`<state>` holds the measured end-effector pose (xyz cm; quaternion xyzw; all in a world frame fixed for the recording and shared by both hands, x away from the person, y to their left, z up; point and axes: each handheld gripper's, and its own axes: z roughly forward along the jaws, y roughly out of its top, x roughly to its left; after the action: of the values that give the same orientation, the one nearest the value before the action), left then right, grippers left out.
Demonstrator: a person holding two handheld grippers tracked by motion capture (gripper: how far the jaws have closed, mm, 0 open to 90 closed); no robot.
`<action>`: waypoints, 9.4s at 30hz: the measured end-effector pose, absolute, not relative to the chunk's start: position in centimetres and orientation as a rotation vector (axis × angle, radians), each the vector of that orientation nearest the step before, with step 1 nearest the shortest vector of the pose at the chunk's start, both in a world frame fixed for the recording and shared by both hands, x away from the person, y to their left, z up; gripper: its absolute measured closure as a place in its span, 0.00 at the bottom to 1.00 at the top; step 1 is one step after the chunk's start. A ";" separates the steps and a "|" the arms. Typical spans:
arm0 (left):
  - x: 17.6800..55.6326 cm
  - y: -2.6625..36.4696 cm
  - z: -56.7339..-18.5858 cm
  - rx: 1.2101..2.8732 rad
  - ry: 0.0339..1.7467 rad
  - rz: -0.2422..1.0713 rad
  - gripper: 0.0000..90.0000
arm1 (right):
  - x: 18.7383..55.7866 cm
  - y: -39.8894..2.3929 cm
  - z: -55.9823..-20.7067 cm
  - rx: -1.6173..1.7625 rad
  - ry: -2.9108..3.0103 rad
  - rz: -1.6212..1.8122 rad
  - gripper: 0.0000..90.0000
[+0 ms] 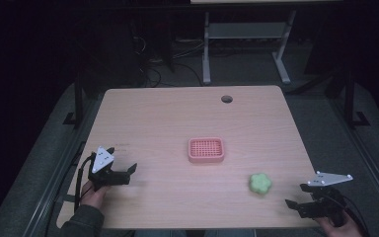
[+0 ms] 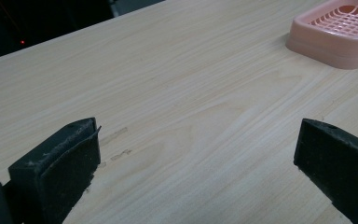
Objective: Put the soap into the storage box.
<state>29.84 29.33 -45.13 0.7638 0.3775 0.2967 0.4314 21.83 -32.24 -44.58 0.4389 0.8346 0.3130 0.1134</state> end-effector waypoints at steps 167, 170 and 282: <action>29.6 29.4 -45.0 1.909 0.915 0.723 0.00 | 31.0 -20.7 -44.4 0.936 2.853 0.445 0.29; 29.6 29.4 -45.0 1.910 0.912 0.723 0.00 | 30.9 -20.8 -44.4 0.936 2.847 0.458 0.29; 29.7 29.5 -44.9 1.888 0.916 0.706 0.00 | 41.5 -7.0 -37.1 0.685 2.943 0.460 0.29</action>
<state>29.66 29.47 -44.88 0.7628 0.3701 0.2850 0.4471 41.45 -7.04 -37.13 0.2240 0.9620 0.1504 0.0425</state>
